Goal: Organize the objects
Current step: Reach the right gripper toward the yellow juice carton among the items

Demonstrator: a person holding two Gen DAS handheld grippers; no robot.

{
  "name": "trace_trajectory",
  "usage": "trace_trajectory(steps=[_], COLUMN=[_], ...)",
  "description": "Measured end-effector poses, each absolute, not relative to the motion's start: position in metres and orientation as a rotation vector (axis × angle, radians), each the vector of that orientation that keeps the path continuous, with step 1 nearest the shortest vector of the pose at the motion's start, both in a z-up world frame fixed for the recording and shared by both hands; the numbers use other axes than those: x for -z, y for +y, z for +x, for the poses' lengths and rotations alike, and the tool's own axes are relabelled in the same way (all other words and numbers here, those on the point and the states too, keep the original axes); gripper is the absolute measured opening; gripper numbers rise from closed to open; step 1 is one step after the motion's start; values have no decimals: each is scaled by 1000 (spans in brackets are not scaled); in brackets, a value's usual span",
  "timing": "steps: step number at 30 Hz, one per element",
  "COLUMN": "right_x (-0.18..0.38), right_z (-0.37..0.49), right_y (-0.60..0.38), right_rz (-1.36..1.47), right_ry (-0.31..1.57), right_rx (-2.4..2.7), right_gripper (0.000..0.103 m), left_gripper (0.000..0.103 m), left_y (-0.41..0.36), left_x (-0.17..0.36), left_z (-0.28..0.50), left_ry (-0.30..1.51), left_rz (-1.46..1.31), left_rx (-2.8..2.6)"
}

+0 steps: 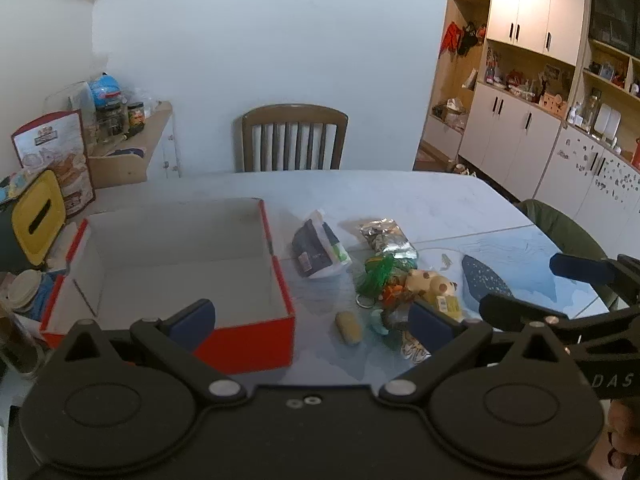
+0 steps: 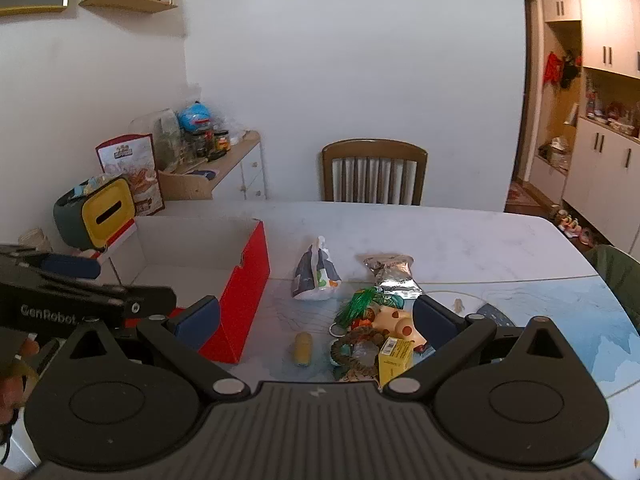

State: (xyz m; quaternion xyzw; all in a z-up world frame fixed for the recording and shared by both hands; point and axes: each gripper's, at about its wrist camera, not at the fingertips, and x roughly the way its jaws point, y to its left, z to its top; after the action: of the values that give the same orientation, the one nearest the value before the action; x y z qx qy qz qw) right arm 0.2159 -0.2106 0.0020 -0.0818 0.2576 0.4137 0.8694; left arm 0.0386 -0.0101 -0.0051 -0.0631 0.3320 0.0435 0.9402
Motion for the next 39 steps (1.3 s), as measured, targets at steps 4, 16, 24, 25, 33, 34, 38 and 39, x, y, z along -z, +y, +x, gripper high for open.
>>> trace_trajectory(steps=[4, 16, 24, 25, 33, 34, 38, 39], right_x=[6, 46, 78, 81, 100, 102, 108, 109], right_z=[235, 303, 328, 329, 342, 344, 349, 350], right_y=[-216, -246, -253, -252, -247, -247, -245, -245], right_rz=[-169, -168, -206, -218, -291, -298, -319, -326], right_ry=[552, 652, 692, 693, 707, 710, 712, 713], right_rx=[-822, -831, -847, -854, -926, -934, -977, -987], right_gripper=[103, 102, 98, 97, 86, 86, 80, 79], left_gripper=[103, 102, 102, 102, 100, 99, 98, 97], left_y=[-21, -53, -66, -66, -71, -73, -78, -80], left_x=[13, 38, 56, 58, 86, 89, 99, 103], left_z=[54, 95, 120, 124, 144, 146, 155, 156], left_ry=[717, 774, 808, 814, 886, 890, 898, 901], left_rz=[-132, -149, -148, -153, -169, -165, -158, -146], left_rx=[-91, -207, -212, -213, -248, -262, -248, -236])
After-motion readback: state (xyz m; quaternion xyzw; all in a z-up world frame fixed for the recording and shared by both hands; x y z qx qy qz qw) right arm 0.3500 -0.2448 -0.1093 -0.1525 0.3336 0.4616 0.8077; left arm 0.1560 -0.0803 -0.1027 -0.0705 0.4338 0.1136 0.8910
